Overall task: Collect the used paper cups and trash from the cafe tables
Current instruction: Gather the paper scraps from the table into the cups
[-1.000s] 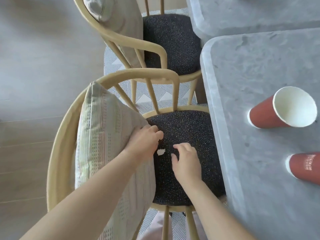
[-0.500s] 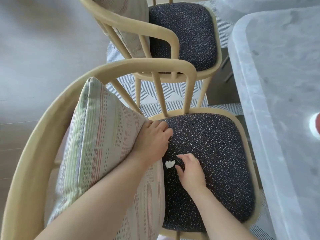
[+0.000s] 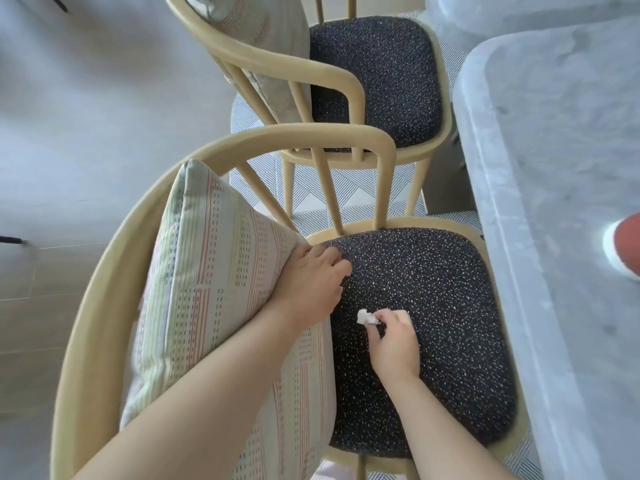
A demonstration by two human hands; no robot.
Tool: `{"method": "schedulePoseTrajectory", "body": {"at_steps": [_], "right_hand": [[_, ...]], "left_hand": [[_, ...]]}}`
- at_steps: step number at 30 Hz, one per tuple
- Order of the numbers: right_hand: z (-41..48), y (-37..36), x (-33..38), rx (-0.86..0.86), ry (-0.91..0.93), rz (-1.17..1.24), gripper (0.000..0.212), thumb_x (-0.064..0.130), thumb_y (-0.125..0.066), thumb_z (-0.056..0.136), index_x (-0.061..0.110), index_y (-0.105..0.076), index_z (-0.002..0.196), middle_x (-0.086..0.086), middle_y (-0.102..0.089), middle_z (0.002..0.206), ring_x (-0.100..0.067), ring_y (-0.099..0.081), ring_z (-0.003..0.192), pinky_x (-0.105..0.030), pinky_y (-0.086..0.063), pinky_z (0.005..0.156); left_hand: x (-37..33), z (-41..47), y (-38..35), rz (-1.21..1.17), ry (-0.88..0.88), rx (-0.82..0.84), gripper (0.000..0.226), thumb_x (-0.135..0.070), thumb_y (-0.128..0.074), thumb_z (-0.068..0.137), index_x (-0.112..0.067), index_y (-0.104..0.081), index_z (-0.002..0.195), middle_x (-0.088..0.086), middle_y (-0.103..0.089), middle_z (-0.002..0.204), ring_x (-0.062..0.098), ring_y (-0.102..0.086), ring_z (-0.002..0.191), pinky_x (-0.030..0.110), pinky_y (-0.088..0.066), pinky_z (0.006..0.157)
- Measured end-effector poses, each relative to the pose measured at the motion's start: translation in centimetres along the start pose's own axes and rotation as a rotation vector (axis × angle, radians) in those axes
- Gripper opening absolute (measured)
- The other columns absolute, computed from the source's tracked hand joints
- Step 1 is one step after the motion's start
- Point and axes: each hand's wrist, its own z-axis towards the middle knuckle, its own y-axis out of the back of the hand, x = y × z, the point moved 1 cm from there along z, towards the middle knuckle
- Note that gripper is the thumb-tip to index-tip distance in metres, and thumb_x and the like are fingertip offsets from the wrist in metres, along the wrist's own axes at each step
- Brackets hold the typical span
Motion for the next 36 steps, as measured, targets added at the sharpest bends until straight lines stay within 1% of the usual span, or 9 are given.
{"method": "schedulePoseTrajectory", "body": {"at_steps": [3,6,9,12,18,21,25,32,36], "right_hand": [[-2.0,2.8,1.6,-0.061,0.004,0.095,0.001,0.02,-0.057,0.088,0.019,-0.058,0.088,0.004,-0.051,0.093,-0.013,-0.049,0.075,-0.027,-0.039,0.064],[-4.6,5.7,3.4,-0.06,0.065,0.161,0.003,0.021,-0.057,0.088,0.021,-0.058,0.086,0.007,-0.054,0.087,-0.008,-0.051,0.074,-0.024,-0.04,0.062],[-7.2,8.5,5.5,-0.06,0.149,0.204,0.005,0.022,-0.057,0.089,0.024,-0.058,0.084,0.012,-0.054,0.083,-0.002,-0.052,0.071,-0.017,-0.041,0.059],[-9.3,11.4,7.1,-0.098,0.173,0.219,0.004,0.022,-0.057,0.088,0.024,-0.058,0.085,0.01,-0.056,0.082,-0.003,-0.052,0.07,-0.021,-0.044,0.061],[-12.6,17.1,9.7,-0.185,0.231,0.273,0.002,0.017,-0.06,0.086,0.019,-0.06,0.086,0.006,-0.058,0.084,-0.006,-0.052,0.068,-0.021,-0.043,0.061],[-13.3,20.1,10.5,-0.25,0.263,0.278,0.004,0.015,-0.061,0.085,0.019,-0.061,0.086,0.008,-0.058,0.083,-0.006,-0.052,0.065,-0.02,-0.042,0.061],[-14.2,23.9,10.6,-0.315,0.291,0.29,0.007,0.015,-0.063,0.083,0.018,-0.062,0.089,0.01,-0.055,0.083,-0.008,-0.053,0.067,-0.023,-0.046,0.064],[-14.7,29.7,9.3,-0.353,0.357,0.335,0.007,0.015,-0.064,0.083,0.017,-0.062,0.089,0.005,-0.06,0.086,-0.009,-0.053,0.067,-0.029,-0.05,0.065],[-14.9,33.5,7.4,-0.358,0.428,0.331,0.011,0.013,-0.063,0.082,0.02,-0.063,0.09,0.011,-0.058,0.085,-0.004,-0.05,0.064,-0.02,-0.045,0.062]], "left_hand": [[-0.5,-0.9,1.5,-0.051,0.015,0.06,0.029,-0.029,-0.05,0.089,-0.028,-0.05,0.117,-0.006,-0.052,0.116,0.018,-0.046,0.113,0.037,-0.025,0.102],[-1.3,-2.1,3.5,-0.168,0.05,0.109,0.031,-0.027,-0.052,0.088,-0.027,-0.05,0.119,-0.005,-0.051,0.116,0.018,-0.046,0.11,0.034,-0.039,0.089],[-1.9,-3.5,6.3,-0.256,0.1,0.098,0.031,-0.026,-0.053,0.087,-0.027,-0.052,0.118,-0.005,-0.053,0.117,0.017,-0.048,0.11,0.036,-0.046,0.088],[-2.8,-4.9,9.4,-0.24,0.119,0.1,0.033,-0.026,-0.05,0.088,-0.028,-0.051,0.121,-0.006,-0.051,0.124,0.017,-0.046,0.115,0.038,-0.046,0.09],[-5.4,-7.1,15.2,-0.194,0.022,0.04,0.033,-0.03,-0.05,0.088,-0.034,-0.048,0.121,-0.01,-0.051,0.123,0.015,-0.047,0.115,0.034,-0.039,0.091],[-7.1,-7.5,17.3,-0.182,-0.026,0.003,0.034,-0.032,-0.051,0.088,-0.035,-0.046,0.122,-0.01,-0.05,0.124,0.014,-0.046,0.116,0.033,-0.037,0.095],[-9.7,-7.5,19.8,-0.193,-0.072,-0.058,0.034,-0.036,-0.053,0.087,-0.035,-0.046,0.121,-0.011,-0.051,0.123,0.013,-0.045,0.118,0.033,-0.035,0.098],[-15.3,-6.4,23.9,-0.192,-0.128,-0.123,0.031,-0.038,-0.052,0.089,-0.03,-0.051,0.118,-0.009,-0.053,0.119,0.015,-0.05,0.11,0.032,-0.039,0.089],[-19.1,-5.5,25.5,-0.211,-0.119,-0.171,0.024,-0.036,-0.052,0.089,-0.029,-0.056,0.112,-0.01,-0.058,0.112,0.015,-0.053,0.104,0.03,-0.041,0.084]]}}
